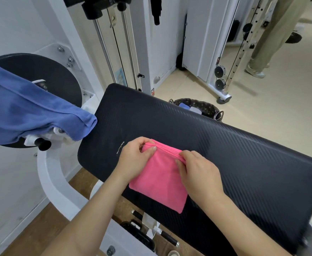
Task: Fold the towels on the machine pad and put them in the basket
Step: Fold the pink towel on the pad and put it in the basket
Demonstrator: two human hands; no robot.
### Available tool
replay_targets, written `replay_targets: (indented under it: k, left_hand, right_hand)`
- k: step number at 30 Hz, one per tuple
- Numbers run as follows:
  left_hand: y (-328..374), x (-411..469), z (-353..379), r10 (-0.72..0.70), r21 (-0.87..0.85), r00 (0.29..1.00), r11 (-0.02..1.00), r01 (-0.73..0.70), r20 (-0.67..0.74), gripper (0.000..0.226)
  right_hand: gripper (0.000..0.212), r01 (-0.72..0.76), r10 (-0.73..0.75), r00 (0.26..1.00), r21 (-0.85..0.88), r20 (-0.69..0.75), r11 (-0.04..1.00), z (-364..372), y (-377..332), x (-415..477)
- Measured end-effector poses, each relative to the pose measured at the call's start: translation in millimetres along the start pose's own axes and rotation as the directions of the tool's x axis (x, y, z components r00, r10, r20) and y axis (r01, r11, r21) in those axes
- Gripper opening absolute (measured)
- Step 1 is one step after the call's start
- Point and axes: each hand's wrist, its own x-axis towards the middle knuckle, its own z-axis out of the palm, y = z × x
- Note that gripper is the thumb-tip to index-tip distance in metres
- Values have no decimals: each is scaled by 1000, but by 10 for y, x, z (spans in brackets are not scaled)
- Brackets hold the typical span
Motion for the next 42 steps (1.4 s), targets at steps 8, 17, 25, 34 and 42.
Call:
replay_targets:
  k: [8, 17, 25, 34, 42]
  left_hand:
    - [36, -75, 238, 135, 289, 983, 953, -94, -125, 15]
    - [24, -66, 400, 191, 475, 966, 876, -86, -176, 35]
    - [-7, -165, 303, 411, 424, 861, 866, -266, -300, 26]
    - [-566, -452, 422, 481, 644, 860, 606, -467, 171, 66]
    - [-572, -389, 431, 425, 670, 872, 576, -468, 243, 68]
  right_hand:
    - [24, -40, 35, 992, -37, -119, 999, 95, 53, 35]
    - [31, 191, -202, 913, -67, -354, 979, 20, -6, -18]
    - [85, 290, -269, 957, -352, 107, 890, 293, 133, -218]
    - [74, 326, -324, 944, -341, 64, 882, 313, 107, -266]
    - [74, 428, -397, 903, -403, 162, 809, 470, 140, -618]
